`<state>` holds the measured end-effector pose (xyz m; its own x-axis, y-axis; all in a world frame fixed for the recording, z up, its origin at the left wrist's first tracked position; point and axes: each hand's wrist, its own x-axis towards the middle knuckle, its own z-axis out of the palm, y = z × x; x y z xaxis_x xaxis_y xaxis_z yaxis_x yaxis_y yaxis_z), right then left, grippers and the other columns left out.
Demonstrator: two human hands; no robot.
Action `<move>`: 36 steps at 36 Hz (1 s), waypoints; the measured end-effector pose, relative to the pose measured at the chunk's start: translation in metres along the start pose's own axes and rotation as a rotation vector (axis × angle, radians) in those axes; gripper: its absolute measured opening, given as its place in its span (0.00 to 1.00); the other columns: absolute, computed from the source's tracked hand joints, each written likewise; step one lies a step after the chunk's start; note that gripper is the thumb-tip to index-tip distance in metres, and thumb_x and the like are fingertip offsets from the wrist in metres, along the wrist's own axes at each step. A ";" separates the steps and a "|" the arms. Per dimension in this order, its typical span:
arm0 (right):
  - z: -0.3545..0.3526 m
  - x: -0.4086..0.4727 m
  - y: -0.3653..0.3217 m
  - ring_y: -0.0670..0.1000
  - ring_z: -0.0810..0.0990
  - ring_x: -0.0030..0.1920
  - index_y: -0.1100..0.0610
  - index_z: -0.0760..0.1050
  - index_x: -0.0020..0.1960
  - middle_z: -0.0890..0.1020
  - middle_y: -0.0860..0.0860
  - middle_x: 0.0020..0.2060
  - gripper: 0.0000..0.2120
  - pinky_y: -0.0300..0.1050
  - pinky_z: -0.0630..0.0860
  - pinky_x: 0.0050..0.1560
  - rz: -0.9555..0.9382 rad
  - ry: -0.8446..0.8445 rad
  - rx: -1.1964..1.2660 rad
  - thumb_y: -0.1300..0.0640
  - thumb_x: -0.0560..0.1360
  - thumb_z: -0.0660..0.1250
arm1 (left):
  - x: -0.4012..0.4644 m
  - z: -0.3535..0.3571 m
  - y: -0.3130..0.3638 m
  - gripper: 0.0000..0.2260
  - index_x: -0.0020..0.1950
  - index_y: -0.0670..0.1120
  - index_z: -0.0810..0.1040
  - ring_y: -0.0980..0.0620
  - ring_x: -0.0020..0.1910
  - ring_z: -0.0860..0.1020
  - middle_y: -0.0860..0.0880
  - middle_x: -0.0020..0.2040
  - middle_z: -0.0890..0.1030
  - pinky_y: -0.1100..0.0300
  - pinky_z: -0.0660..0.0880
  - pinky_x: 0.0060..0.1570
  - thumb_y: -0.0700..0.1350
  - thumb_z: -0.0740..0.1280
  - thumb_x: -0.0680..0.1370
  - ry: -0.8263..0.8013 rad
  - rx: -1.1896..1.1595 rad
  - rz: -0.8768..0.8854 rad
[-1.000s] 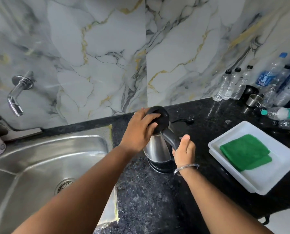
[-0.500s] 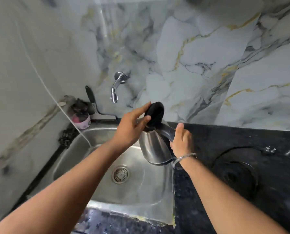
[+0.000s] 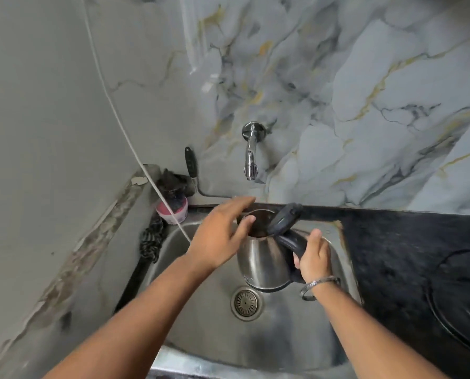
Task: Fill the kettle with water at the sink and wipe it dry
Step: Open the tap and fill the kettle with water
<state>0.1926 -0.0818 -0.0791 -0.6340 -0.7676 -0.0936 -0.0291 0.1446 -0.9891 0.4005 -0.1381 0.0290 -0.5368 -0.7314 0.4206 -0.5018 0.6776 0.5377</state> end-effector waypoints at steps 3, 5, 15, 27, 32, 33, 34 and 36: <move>0.005 0.005 0.003 0.48 0.75 0.26 0.75 0.72 0.41 0.76 0.52 0.23 0.37 0.30 0.71 0.23 -0.057 0.006 -0.009 0.43 0.84 0.46 | 0.024 -0.009 -0.028 0.15 0.68 0.45 0.78 0.52 0.62 0.80 0.49 0.63 0.83 0.53 0.75 0.64 0.47 0.66 0.82 0.015 -0.059 -0.155; 0.007 0.010 0.006 0.41 0.72 0.19 0.77 0.71 0.36 0.73 0.48 0.17 0.36 0.29 0.69 0.22 -0.101 0.038 -0.035 0.48 0.85 0.45 | 0.047 -0.006 -0.043 0.16 0.68 0.44 0.78 0.50 0.62 0.80 0.47 0.63 0.83 0.56 0.75 0.63 0.46 0.67 0.81 -0.008 -0.091 -0.226; 0.007 0.057 0.028 0.52 0.72 0.19 0.56 0.70 0.22 0.73 0.54 0.17 0.41 0.41 0.73 0.27 -0.170 -0.002 -0.171 0.34 0.80 0.38 | 0.150 0.055 -0.092 0.14 0.58 0.39 0.77 0.51 0.50 0.79 0.48 0.49 0.80 0.54 0.74 0.57 0.49 0.70 0.79 -0.191 -0.522 -0.449; 0.013 0.094 0.032 0.54 0.70 0.20 0.64 0.67 0.23 0.70 0.64 0.18 0.47 0.52 0.69 0.25 -0.169 -0.160 -0.083 0.24 0.74 0.40 | 0.171 0.058 -0.112 0.12 0.40 0.47 0.85 0.59 0.32 0.81 0.52 0.34 0.85 0.63 0.75 0.36 0.55 0.78 0.71 -0.105 -0.447 -0.432; 0.017 0.095 0.034 0.55 0.69 0.19 0.66 0.68 0.24 0.70 0.61 0.17 0.47 0.47 0.67 0.23 -0.196 -0.169 -0.073 0.25 0.75 0.41 | 0.170 0.064 -0.094 0.17 0.30 0.45 0.77 0.60 0.21 0.70 0.56 0.22 0.74 0.69 0.64 0.22 0.57 0.73 0.69 0.058 -0.126 -0.478; 0.018 0.095 0.035 0.56 0.69 0.18 0.66 0.68 0.24 0.70 0.61 0.17 0.48 0.48 0.67 0.23 -0.200 -0.168 -0.067 0.26 0.76 0.41 | 0.171 0.065 -0.090 0.17 0.29 0.44 0.75 0.59 0.21 0.70 0.55 0.21 0.73 0.69 0.65 0.22 0.56 0.72 0.68 0.068 -0.097 -0.497; 0.019 0.094 0.035 0.56 0.69 0.18 0.66 0.68 0.24 0.70 0.61 0.17 0.48 0.50 0.67 0.23 -0.201 -0.167 -0.065 0.26 0.76 0.40 | 0.172 0.065 -0.087 0.17 0.28 0.45 0.73 0.59 0.21 0.70 0.54 0.21 0.72 0.69 0.65 0.22 0.55 0.71 0.68 0.070 -0.076 -0.515; 0.021 0.094 0.035 0.56 0.70 0.19 0.65 0.68 0.23 0.70 0.61 0.17 0.46 0.51 0.68 0.24 -0.199 -0.168 -0.069 0.27 0.77 0.40 | 0.174 0.066 -0.082 0.16 0.26 0.46 0.70 0.58 0.21 0.69 0.54 0.20 0.70 0.69 0.66 0.23 0.54 0.70 0.67 0.055 -0.073 -0.543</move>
<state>0.1484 -0.1620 -0.1244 -0.4733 -0.8774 0.0785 -0.1964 0.0182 -0.9804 0.3038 -0.3156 0.0096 -0.1766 -0.9787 0.1045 -0.6472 0.1954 0.7369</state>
